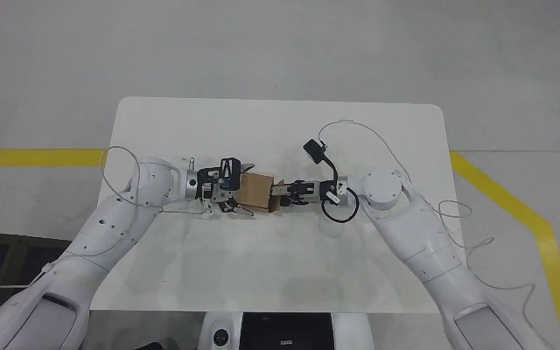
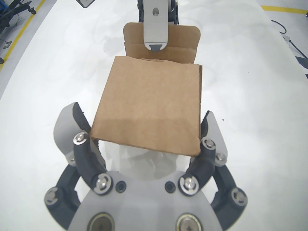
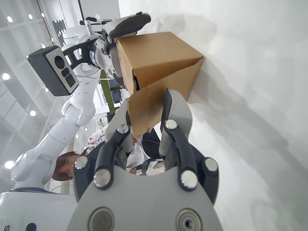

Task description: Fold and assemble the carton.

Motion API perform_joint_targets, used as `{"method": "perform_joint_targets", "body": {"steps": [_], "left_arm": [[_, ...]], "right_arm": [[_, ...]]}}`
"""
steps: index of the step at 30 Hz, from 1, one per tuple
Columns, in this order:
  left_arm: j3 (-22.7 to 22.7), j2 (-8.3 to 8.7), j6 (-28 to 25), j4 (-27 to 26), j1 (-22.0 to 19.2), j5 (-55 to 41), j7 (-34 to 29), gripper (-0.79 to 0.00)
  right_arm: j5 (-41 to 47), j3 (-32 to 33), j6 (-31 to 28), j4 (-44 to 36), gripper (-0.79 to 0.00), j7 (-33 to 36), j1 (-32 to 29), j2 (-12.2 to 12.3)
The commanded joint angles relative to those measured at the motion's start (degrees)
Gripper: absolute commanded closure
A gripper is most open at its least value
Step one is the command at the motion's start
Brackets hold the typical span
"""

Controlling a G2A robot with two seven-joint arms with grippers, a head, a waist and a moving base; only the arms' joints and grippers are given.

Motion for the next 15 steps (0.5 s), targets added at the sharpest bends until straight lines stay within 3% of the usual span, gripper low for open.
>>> {"method": "perform_joint_targets", "body": {"steps": [1,10,15], "left_arm": [[0.06,0.04,0.0,0.04,0.0,0.14,0.0,-0.785],[0.33,0.2,0.0,0.15,-0.01,0.59,0.36,-0.785],[0.55,0.28,0.0,0.05,0.0,0.75,0.49,-0.785]], "right_arm": [[0.47,-0.43,-0.48,0.59,-0.249,-0.01,0.4,-0.22],[3.14,-0.51,-3.59,1.27,-0.332,-0.66,0.3,-0.67],[4.69,-0.42,-5.24,1.94,-0.296,-1.03,-0.25,-0.85]]}}
